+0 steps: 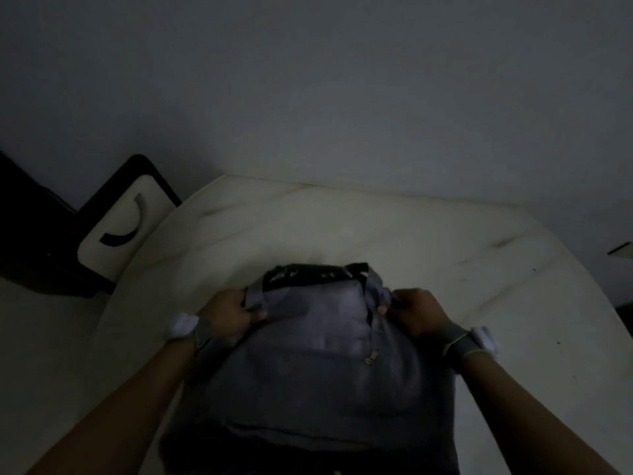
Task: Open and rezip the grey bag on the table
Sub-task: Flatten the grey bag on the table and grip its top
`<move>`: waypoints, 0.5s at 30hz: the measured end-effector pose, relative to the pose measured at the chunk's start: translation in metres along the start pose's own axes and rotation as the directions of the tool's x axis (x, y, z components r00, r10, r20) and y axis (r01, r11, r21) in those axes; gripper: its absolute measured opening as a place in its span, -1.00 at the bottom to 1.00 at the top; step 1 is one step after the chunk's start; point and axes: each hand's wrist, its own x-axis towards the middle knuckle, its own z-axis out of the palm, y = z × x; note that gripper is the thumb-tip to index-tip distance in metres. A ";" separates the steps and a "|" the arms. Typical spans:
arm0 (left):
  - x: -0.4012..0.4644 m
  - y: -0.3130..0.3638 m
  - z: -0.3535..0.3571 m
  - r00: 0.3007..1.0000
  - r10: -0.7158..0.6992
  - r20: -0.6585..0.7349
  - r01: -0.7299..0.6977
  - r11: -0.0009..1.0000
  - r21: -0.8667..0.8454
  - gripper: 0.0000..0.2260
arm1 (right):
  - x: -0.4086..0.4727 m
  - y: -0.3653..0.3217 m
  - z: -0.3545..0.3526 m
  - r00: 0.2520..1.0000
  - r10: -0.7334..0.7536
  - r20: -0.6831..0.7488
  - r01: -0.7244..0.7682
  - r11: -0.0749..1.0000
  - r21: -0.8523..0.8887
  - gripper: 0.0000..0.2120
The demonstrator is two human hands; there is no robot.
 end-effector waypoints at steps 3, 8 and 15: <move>-0.026 0.025 -0.034 0.963 0.123 -0.241 -0.126 0.992 0.002 -0.72 | -0.018 -0.020 -0.050 0.981 -0.070 -0.180 0.079 0.996 0.045 -0.64; -0.055 0.046 -0.037 0.860 0.254 -0.443 -0.232 0.967 0.105 -0.77 | -0.053 -0.033 -0.087 0.934 -0.199 -0.297 0.175 0.979 -0.107 -0.68; -0.078 0.046 0.002 0.959 0.236 -0.158 -0.218 0.968 0.125 -0.64 | -0.090 -0.020 -0.057 0.958 -0.185 -0.218 0.090 0.919 -0.384 -0.55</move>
